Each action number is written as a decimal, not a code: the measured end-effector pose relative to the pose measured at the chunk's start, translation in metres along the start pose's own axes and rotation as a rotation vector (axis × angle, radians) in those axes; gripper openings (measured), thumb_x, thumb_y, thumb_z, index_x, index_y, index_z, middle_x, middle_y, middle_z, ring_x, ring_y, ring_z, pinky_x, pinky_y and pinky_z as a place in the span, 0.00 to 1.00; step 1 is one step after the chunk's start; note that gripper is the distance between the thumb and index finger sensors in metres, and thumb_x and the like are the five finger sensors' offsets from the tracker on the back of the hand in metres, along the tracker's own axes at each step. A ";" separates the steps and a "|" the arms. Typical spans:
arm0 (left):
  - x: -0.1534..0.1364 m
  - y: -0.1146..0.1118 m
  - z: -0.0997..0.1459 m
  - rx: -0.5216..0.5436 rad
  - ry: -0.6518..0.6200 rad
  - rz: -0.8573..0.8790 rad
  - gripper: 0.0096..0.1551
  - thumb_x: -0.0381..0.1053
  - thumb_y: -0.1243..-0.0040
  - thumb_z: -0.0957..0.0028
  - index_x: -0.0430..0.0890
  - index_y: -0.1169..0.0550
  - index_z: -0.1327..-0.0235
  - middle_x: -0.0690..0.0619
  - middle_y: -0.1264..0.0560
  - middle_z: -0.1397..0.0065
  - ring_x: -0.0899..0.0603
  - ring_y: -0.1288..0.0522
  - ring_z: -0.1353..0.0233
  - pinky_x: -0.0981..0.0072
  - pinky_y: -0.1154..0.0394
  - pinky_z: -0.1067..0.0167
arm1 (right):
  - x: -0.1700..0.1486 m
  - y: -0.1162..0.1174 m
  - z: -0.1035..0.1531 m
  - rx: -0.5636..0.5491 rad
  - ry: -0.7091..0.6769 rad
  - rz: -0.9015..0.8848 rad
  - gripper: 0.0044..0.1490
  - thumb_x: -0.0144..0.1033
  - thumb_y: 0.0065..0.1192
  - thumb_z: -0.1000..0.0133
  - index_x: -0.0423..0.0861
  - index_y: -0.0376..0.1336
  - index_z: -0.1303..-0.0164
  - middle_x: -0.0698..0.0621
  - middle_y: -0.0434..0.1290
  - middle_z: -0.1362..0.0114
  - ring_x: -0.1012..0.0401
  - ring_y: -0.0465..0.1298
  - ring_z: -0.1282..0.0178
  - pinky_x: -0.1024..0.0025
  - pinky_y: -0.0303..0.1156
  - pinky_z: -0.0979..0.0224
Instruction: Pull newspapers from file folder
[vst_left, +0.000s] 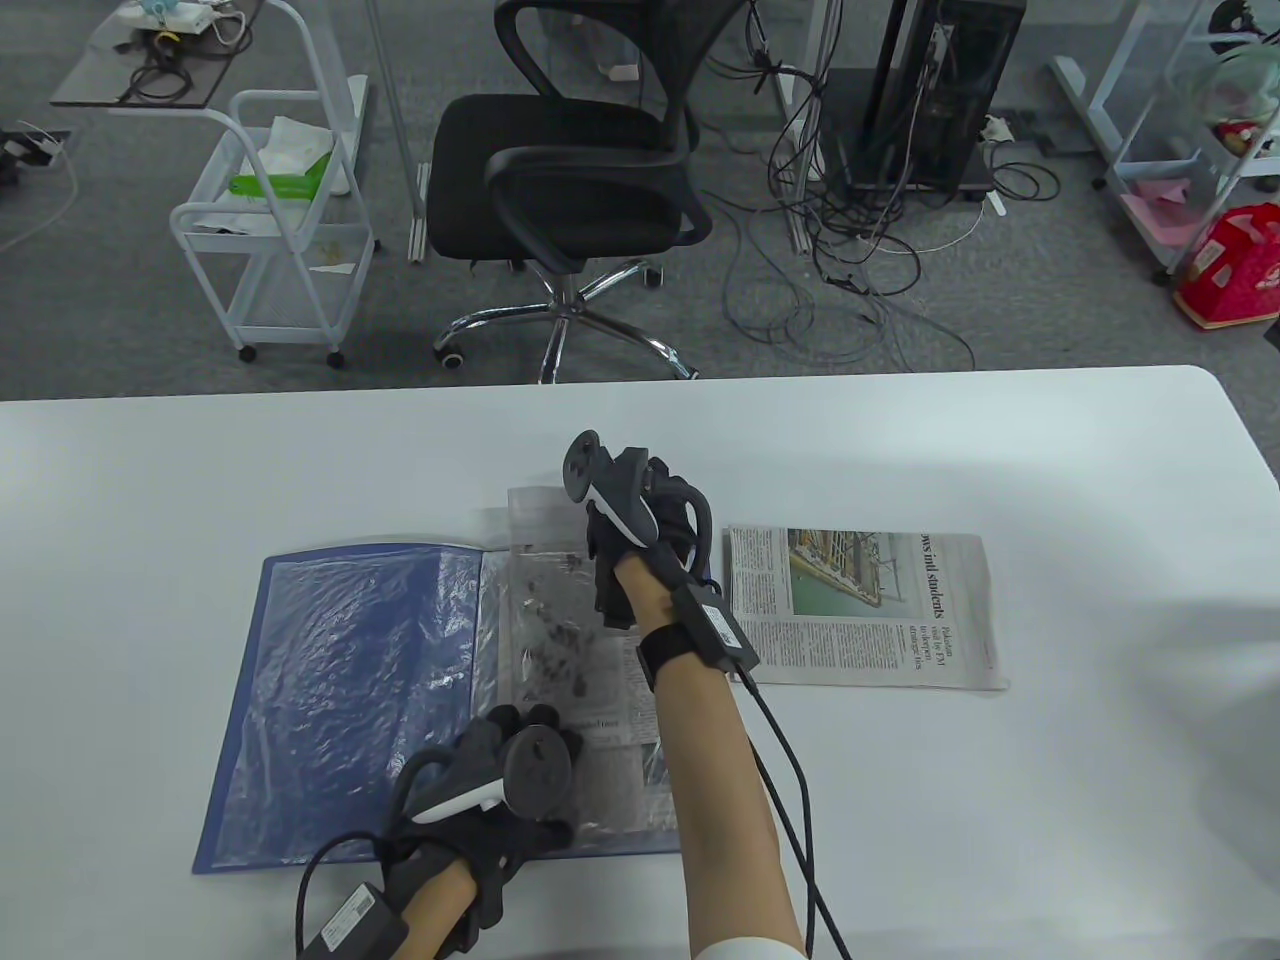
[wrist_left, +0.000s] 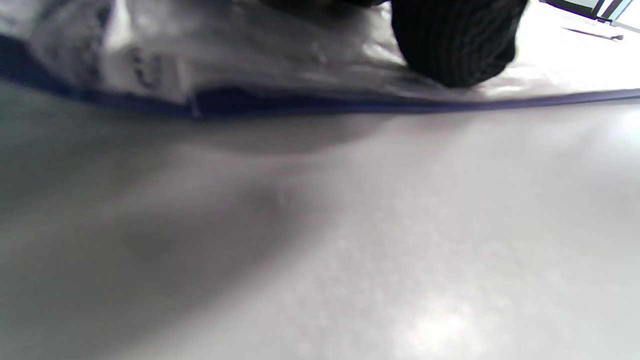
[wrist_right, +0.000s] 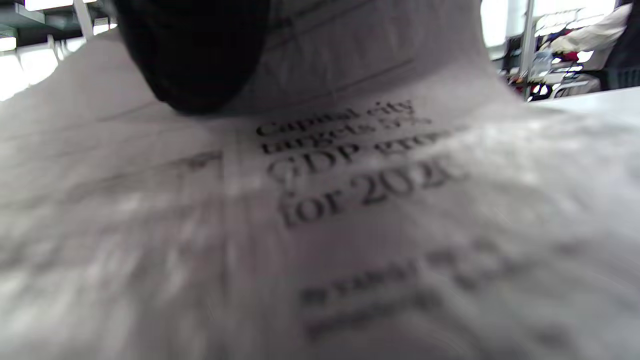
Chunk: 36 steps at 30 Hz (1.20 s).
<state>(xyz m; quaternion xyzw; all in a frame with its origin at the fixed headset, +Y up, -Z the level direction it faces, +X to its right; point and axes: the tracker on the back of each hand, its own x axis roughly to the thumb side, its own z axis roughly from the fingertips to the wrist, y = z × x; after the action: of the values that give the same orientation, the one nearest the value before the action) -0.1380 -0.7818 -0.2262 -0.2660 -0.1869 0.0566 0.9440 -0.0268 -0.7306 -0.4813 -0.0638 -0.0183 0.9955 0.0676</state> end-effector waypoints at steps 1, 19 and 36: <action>0.000 0.000 0.000 -0.003 0.001 0.000 0.49 0.61 0.43 0.50 0.52 0.49 0.19 0.46 0.61 0.15 0.26 0.60 0.20 0.32 0.53 0.30 | -0.001 -0.003 0.000 -0.011 0.004 -0.015 0.24 0.44 0.66 0.55 0.67 0.67 0.48 0.64 0.73 0.35 0.58 0.75 0.27 0.50 0.69 0.24; -0.001 0.000 -0.001 -0.013 0.006 0.023 0.48 0.60 0.43 0.51 0.52 0.49 0.20 0.46 0.60 0.16 0.26 0.60 0.20 0.32 0.54 0.30 | -0.044 -0.136 0.015 -0.370 -0.037 -0.428 0.23 0.43 0.65 0.54 0.67 0.67 0.48 0.62 0.74 0.30 0.58 0.79 0.31 0.50 0.72 0.28; -0.002 0.000 -0.001 -0.018 0.007 0.051 0.48 0.60 0.42 0.50 0.52 0.49 0.20 0.47 0.61 0.16 0.27 0.61 0.20 0.32 0.55 0.30 | -0.157 -0.211 0.059 -0.464 0.034 -0.739 0.23 0.43 0.68 0.55 0.61 0.69 0.48 0.56 0.83 0.42 0.62 0.89 0.61 0.62 0.85 0.61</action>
<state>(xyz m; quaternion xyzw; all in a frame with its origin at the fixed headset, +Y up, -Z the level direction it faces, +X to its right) -0.1393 -0.7828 -0.2277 -0.2794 -0.1772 0.0782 0.9404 0.1474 -0.5443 -0.3940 -0.0830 -0.2621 0.8728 0.4033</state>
